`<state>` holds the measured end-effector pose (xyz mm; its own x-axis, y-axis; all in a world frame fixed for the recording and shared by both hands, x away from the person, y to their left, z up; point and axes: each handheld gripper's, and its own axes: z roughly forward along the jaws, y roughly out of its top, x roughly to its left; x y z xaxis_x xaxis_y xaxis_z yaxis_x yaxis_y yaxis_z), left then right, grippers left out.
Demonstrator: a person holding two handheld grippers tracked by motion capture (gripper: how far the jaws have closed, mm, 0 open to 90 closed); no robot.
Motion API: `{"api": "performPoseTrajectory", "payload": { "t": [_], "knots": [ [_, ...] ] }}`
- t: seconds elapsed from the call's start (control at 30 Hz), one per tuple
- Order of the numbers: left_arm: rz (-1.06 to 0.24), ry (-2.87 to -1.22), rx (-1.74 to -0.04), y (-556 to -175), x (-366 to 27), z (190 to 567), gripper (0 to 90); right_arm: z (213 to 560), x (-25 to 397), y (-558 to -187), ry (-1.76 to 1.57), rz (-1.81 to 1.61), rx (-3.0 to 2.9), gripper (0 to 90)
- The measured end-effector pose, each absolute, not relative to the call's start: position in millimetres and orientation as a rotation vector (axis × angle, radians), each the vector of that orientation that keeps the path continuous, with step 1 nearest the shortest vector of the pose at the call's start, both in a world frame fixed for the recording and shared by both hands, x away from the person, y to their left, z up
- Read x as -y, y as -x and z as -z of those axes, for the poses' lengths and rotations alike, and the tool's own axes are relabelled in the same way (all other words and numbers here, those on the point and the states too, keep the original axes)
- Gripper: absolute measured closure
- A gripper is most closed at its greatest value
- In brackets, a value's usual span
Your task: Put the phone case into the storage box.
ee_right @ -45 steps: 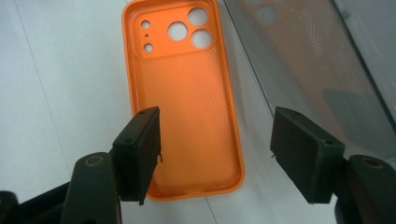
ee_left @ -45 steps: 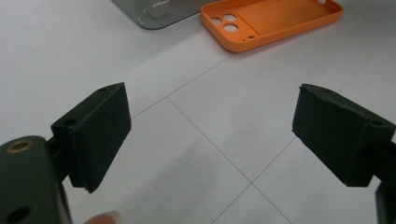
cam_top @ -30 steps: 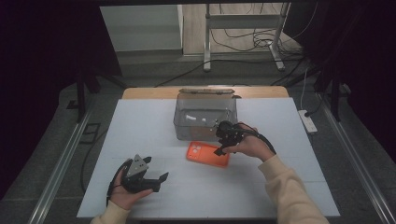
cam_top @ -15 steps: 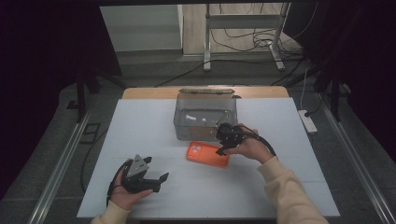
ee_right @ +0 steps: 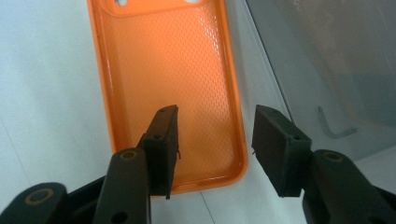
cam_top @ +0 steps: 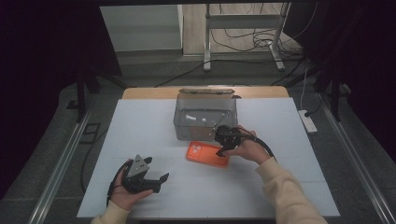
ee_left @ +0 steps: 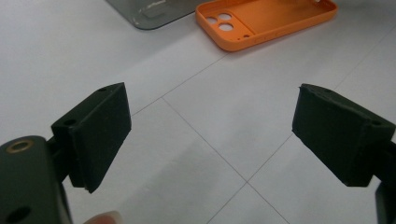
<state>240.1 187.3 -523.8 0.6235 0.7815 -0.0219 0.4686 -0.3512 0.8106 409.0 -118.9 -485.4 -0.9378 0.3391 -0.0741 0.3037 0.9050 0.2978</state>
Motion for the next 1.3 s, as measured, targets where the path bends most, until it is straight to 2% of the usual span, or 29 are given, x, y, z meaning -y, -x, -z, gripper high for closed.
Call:
{"api": "performPoseTrajectory", "payload": {
  "t": [1.3],
  "knots": [
    [-0.474,-2.013,-0.974,-240,-186,524,12.1,495,124,-422,-0.577,-0.376,-2.951,66.5]
  ]
}}
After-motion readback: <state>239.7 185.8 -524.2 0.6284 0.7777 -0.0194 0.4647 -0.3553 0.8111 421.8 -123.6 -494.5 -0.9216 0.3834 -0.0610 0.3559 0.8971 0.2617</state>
